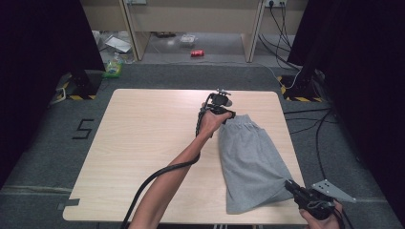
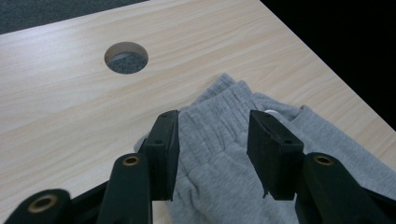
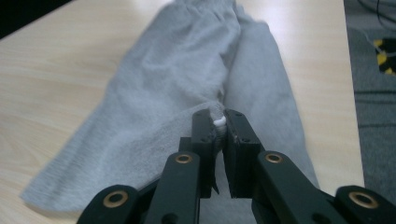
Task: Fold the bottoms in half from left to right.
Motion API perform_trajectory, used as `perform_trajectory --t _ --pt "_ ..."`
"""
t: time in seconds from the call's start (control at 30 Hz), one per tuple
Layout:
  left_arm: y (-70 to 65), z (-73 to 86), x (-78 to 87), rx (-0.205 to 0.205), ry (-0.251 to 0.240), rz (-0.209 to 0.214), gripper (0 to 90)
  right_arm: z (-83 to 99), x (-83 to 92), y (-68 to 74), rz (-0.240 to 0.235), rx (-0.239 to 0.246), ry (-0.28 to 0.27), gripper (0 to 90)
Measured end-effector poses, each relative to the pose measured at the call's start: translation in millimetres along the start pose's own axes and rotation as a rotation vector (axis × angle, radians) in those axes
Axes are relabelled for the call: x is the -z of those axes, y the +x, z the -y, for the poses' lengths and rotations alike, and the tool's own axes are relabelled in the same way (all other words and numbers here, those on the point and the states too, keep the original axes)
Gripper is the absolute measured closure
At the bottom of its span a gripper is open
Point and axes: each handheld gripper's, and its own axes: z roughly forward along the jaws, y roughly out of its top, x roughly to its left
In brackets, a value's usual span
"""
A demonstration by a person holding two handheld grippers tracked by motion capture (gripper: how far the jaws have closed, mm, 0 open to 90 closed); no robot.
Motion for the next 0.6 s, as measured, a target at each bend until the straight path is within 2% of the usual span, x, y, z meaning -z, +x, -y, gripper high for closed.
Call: perform_trajectory --t 0.1,0.13,0.2,0.27,0.3,0.37,0.4,0.5,0.6 --pt "6.1 4.2 1.9 0.004 0.004 -0.011 51.9 8.2 -6.3 -5.5 0.005 -0.007 0.043 81.2" --pt "7.9 5.2 2.7 0.009 0.002 -0.013 51.2 9.5 -8.1 -7.2 0.0 -0.014 0.064 75.8" --pt "11.6 7.2 5.4 0.016 0.0 -0.014 50.2 9.7 -8.2 -9.6 0.017 -0.032 0.06 66.0" --pt "14.5 8.2 8.2 0.02 -0.005 -0.016 49.1 4.5 -6.1 -9.4 0.002 -0.031 0.063 58.2" --pt "16.2 8.6 9.7 0.022 -0.005 -0.018 48.6 0.0 -4.3 -8.6 0.01 -0.021 0.05 55.7" --pt "19.1 9.4 12.3 0.028 -0.007 -0.023 47.0 -18.0 -7.1 -3.6 0.008 0.012 0.033 53.1" --pt "19.9 10.1 13.1 0.032 -0.008 -0.024 47.0 -18.0 -7.1 -3.6 0.008 0.012 0.033 53.1" --pt "22.2 12.9 14.5 0.035 -0.009 -0.024 45.7 -37.1 -27.3 1.9 0.001 0.053 0.054 54.8" --pt "25.8 16.3 14.2 0.045 -0.007 -0.022 44.8 -53.4 -58.5 0.5 -0.001 0.078 0.101 56.1"
